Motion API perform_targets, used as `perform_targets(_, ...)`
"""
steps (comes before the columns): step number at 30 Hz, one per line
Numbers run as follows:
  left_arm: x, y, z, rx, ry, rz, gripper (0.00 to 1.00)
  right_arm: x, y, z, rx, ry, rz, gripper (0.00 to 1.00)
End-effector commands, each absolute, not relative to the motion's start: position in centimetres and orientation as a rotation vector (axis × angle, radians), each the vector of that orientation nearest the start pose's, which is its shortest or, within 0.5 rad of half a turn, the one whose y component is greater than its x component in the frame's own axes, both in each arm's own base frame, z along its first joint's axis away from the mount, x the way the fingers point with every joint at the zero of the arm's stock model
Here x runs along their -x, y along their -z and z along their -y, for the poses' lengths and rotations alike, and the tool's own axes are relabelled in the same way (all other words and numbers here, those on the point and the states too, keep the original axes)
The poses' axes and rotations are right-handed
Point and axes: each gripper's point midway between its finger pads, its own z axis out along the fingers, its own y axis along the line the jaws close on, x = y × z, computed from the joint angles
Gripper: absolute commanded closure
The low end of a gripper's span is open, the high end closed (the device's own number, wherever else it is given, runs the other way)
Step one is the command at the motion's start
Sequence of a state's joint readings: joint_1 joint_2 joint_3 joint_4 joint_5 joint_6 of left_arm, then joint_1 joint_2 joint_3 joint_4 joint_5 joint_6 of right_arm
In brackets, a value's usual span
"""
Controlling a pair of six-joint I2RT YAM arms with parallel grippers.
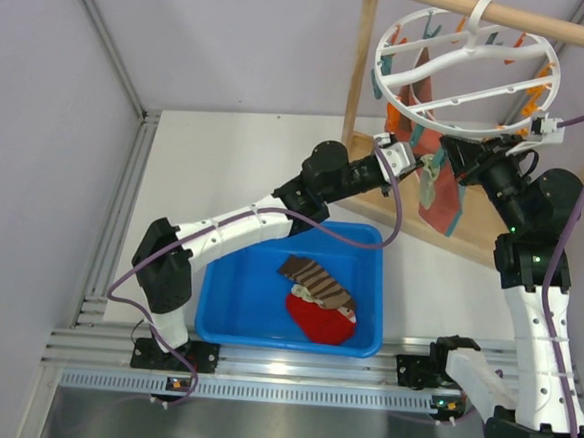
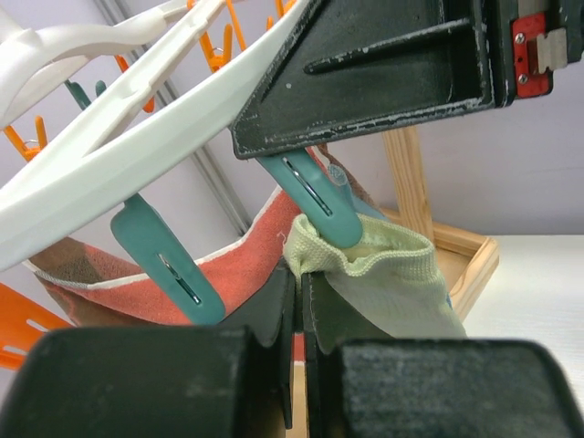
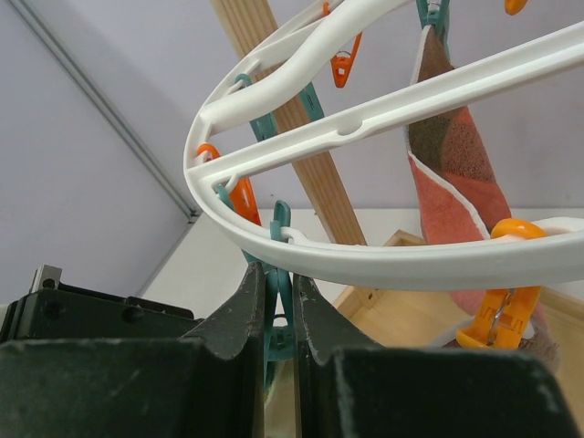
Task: Clip the socks to the hanger
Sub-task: Clamp the sock onto the hanger.
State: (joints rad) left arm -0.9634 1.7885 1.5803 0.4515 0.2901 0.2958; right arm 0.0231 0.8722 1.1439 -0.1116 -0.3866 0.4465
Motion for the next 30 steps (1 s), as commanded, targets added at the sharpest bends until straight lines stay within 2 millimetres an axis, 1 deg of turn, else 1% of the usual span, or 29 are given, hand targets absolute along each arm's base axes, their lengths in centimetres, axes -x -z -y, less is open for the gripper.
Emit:
perform_targets(1,-29.0,-45.3,48.7,-0.923,0.782,-0.838,1.00,-29.5,-44.5,-9.7,0.069,-0.687,-1.437,1.00)
perform_targets(6,-29.0,-45.8,48.9,-0.913,0.794,-0.829,1.00,-29.5,-44.0,-9.6,0.072,-0.672,-1.451,1.00)
perform_targets(8,-29.0,-45.8,49.1,-0.915,0.802,-0.831,1.00,-29.5,-44.0,-9.6,0.074,-0.675,-1.452,0.91)
perform_targets(9,-28.9,-45.9,49.1,-0.917,0.805,-0.827,1.00,-29.5,-44.1,-9.7,0.077,-0.677,-1.450,0.76)
perform_targets(10,-28.8,-45.9,49.2,-0.920,0.810,-0.826,1.00,-29.4,-44.2,-9.7,0.078,-0.681,-1.448,0.71)
perform_targets(11,-28.8,-45.7,49.3,-0.922,0.815,-0.829,1.00,-29.3,-44.3,-9.7,0.080,-0.682,-1.447,0.69)
perform_targets(12,-28.8,-45.8,49.4,-0.922,0.819,-0.830,1.00,-29.2,-44.5,-9.9,0.085,-0.687,-1.445,0.67)
perform_targets(19,-28.9,-44.9,49.8,-0.926,0.832,-0.854,1.00,-28.8,-45.1,-9.8,0.084,-0.689,-1.434,0.66)
perform_targets(20,-29.1,-44.8,49.9,-0.922,0.832,-0.862,0.97,-28.7,-45.1,-9.8,0.082,-0.686,-1.435,0.67)
perform_targets(22,-29.3,-44.8,49.7,-0.900,0.830,-0.885,0.80,-28.8,-45.3,-9.5,0.079,-0.669,-1.430,0.66)
perform_targets(23,-29.3,-44.4,49.6,-0.902,0.827,-0.897,0.75,-28.7,-45.3,-9.3,0.074,-0.657,-1.432,0.66)
perform_targets(24,-29.4,-44.4,49.4,-0.900,0.820,-0.903,0.67,-28.8,-45.4,-9.3,0.075,-0.648,-1.430,0.66)
perform_targets(25,-29.5,-44.3,49.1,-0.896,0.812,-0.913,0.64,-28.8,-45.5,-9.1,0.072,-0.636,-1.429,0.66)
perform_targets(27,-29.3,-43.6,48.2,-0.894,0.803,-0.956,0.61,-28.8,-45.4,-8.8,0.064,-0.618,-1.431,0.66)
perform_targets(28,-28.9,-44.3,47.3,-0.883,0.804,-0.955,0.59,-28.8,-45.5,-8.6,0.066,-0.607,-1.429,0.66)
perform_targets(29,-28.8,-42.9,47.0,-0.895,0.806,-0.989,0.56,-28.8,-45.4,-8.4,0.060,-0.598,-1.431,0.66)
perform_targets(30,-28.5,-42.6,46.5,-0.894,0.815,-1.004,0.55,-28.6,-45.6,-8.4,0.063,-0.594,-1.428,0.66)
